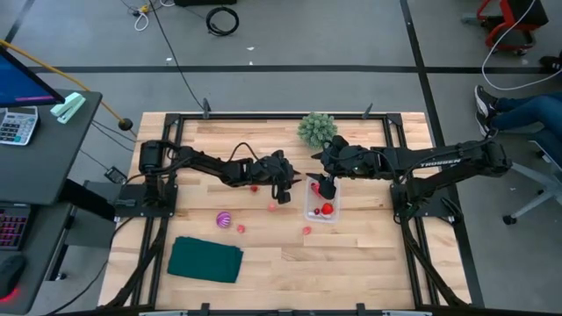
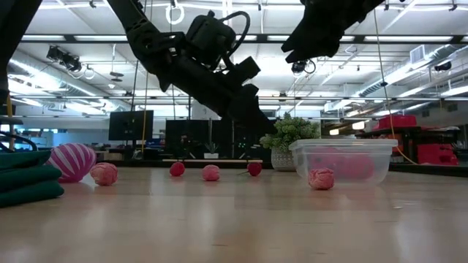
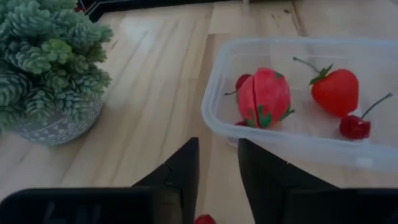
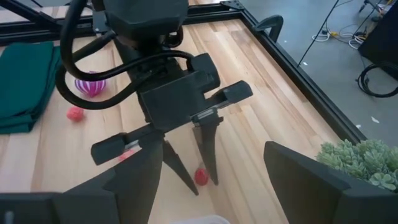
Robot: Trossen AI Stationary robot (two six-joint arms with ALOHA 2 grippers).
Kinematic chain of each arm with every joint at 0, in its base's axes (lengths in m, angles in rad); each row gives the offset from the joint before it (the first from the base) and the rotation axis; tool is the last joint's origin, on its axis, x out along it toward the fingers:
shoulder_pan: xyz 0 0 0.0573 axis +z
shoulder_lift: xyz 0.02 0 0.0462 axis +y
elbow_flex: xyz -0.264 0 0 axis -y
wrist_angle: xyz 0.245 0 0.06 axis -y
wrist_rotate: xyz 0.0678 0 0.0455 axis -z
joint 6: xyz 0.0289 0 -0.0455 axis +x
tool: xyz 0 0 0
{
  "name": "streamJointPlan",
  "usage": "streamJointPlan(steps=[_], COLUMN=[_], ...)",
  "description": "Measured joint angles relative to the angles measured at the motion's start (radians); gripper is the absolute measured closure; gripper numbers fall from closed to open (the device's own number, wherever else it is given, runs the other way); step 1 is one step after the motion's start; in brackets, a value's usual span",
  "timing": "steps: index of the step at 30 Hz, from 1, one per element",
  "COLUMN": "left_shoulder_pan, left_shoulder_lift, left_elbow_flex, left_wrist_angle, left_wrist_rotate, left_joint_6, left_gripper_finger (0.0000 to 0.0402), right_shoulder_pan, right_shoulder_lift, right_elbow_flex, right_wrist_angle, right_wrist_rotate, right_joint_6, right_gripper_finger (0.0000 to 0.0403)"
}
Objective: Pick and placing Produce into tupperware
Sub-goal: Put the red cherry into the transparent bin
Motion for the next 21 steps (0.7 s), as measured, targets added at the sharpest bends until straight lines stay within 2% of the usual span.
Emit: streamJointPlan(steps=[11,16,21], left_shoulder_pan=[0.007,0.022,0.045], left_shoulder_lift=[0.000,0.000,0.000], left_elbow_flex=[0.000,0.000,0.000], left_wrist_angle=[-0.166,-0.203,-0.231], left_wrist_rotate=[0.000,-0.003,-0.007], left_joint_6=[0.033,0.039,-0.006], left_gripper_finger=[0.0157,0.0139,0.0146], right_shoulder_pan=[0.000,0.000,0.000], right_shoulder_lift=[0.000,0.000,0.000], right_elbow_flex=[0.000,0.000,0.000], right_wrist_angle=[-0.001,-0.001,-0.001], right_wrist_rotate=[0.000,0.000,0.000], right_joint_6=[0.000,0.000,0.000], right_gripper_finger=[0.0112,0.0112,0.0112])
